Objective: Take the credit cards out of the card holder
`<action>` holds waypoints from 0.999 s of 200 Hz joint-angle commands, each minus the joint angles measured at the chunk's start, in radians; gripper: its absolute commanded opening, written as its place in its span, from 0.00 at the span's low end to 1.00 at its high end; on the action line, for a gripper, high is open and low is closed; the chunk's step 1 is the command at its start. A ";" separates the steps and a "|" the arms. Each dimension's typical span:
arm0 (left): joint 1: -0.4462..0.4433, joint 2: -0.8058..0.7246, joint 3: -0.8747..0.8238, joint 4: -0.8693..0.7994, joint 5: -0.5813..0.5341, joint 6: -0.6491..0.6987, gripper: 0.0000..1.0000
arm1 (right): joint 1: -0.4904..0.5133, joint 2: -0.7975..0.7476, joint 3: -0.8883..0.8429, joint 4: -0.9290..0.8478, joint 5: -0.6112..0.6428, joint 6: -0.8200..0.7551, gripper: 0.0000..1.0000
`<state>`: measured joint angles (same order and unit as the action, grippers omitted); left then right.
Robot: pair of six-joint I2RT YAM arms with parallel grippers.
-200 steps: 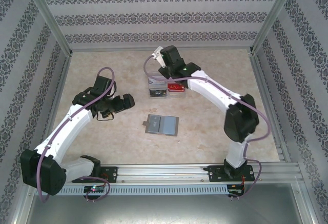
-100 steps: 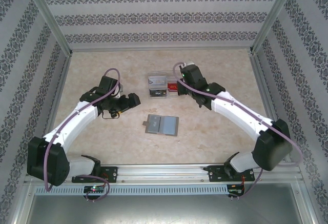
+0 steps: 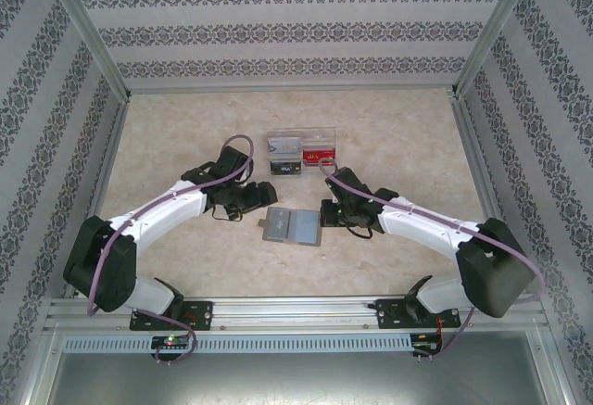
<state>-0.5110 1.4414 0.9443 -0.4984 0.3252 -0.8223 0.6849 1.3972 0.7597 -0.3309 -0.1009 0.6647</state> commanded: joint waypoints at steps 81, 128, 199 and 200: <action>-0.052 -0.005 -0.058 0.075 -0.095 -0.081 0.77 | -0.033 0.229 0.013 0.117 -0.103 -0.021 0.00; -0.055 0.009 -0.073 0.095 -0.067 -0.092 0.70 | -0.067 0.302 0.058 0.121 -0.126 -0.065 0.00; -0.063 0.130 -0.018 0.135 -0.042 -0.067 0.56 | -0.067 0.282 0.056 0.114 -0.117 -0.060 0.00; -0.063 0.134 -0.016 0.135 -0.042 -0.066 0.56 | -0.068 0.282 0.056 0.114 -0.117 -0.060 0.00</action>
<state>-0.5575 1.5322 0.8841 -0.4011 0.2798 -0.9020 0.6239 1.6653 0.8219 -0.1837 -0.2386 0.6220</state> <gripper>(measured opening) 0.561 0.065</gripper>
